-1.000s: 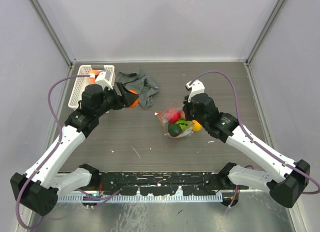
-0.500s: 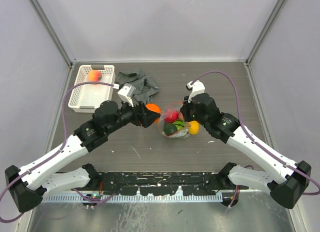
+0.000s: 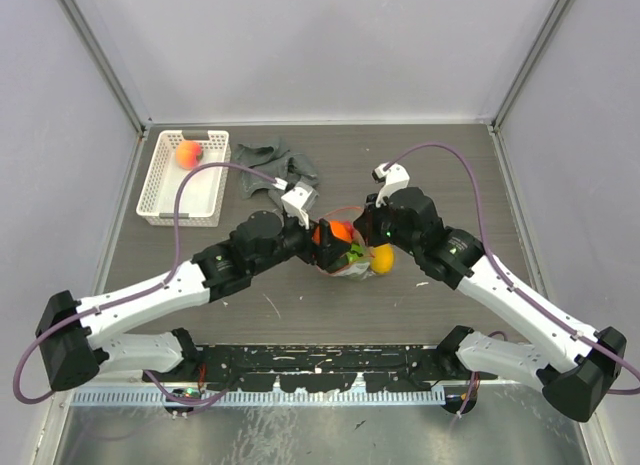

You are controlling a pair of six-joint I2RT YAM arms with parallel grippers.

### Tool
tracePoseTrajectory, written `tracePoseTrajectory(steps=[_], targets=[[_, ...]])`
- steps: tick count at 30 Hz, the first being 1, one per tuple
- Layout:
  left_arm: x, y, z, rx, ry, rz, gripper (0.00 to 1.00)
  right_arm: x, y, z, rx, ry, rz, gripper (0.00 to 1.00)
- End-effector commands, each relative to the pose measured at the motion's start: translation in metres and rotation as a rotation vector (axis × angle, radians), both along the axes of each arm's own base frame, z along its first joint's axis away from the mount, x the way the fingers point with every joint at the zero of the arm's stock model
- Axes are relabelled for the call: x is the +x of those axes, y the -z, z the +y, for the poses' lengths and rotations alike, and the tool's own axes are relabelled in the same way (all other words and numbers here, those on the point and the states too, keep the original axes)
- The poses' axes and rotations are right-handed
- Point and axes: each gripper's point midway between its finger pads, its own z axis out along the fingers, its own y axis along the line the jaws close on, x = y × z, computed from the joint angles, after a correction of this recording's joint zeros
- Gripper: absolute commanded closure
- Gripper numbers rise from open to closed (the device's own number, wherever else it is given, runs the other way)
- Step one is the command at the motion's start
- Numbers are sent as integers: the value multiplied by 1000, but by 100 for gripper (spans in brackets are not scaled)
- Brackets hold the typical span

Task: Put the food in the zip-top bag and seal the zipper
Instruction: Place the fake fruit in the zipper food storage bag.

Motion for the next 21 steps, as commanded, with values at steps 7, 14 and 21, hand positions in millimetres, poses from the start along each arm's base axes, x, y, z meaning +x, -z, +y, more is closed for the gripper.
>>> tracePoseTrajectory(steps=[7,14,21], targets=[[31,-15,-16,-30,-123,-68,53,1,-32,12,115,-29,-68,99],[36,12,-26,35,-127,-27,48,0,-31,14,122,-41,-64,99],[25,23,-37,57,-77,-10,31,0,-29,14,120,-36,-64,99]])
